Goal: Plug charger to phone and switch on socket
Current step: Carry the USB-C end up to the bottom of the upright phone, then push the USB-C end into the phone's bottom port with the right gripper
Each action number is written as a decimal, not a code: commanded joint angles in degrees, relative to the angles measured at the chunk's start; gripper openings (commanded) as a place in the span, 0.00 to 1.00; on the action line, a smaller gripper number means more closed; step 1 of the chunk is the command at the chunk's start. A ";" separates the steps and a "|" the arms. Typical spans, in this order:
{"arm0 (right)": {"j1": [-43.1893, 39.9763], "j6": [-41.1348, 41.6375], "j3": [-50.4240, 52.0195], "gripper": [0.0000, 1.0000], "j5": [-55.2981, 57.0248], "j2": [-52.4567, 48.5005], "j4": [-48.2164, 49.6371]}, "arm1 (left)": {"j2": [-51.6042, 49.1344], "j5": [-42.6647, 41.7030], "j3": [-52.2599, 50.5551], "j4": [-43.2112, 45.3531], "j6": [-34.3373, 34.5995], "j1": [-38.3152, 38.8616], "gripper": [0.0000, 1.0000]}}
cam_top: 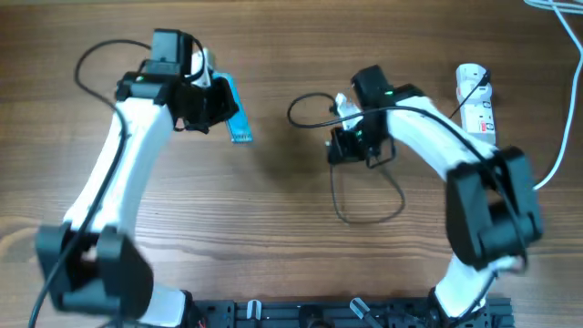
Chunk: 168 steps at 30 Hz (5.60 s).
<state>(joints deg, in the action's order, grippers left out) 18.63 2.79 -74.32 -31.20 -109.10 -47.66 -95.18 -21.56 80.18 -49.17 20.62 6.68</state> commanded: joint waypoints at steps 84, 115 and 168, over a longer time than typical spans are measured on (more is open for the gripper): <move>6.27 12.61 -0.98 0.04 -40.11 17.46 24.41 | 15.13 -25.29 0.37 13.05 5.14 -0.04 0.04; 6.27 19.93 -0.98 0.04 -32.65 17.44 31.98 | 15.13 -25.27 0.37 10.60 8.81 -0.04 0.04; 6.25 21.79 -0.98 0.04 -31.36 17.44 37.46 | 15.13 -18.82 0.37 2.78 8.17 10.10 0.04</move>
<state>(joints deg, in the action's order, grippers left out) 25.58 24.25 -72.03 -67.42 -92.44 -15.53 -79.96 -30.17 82.89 -42.04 28.67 10.70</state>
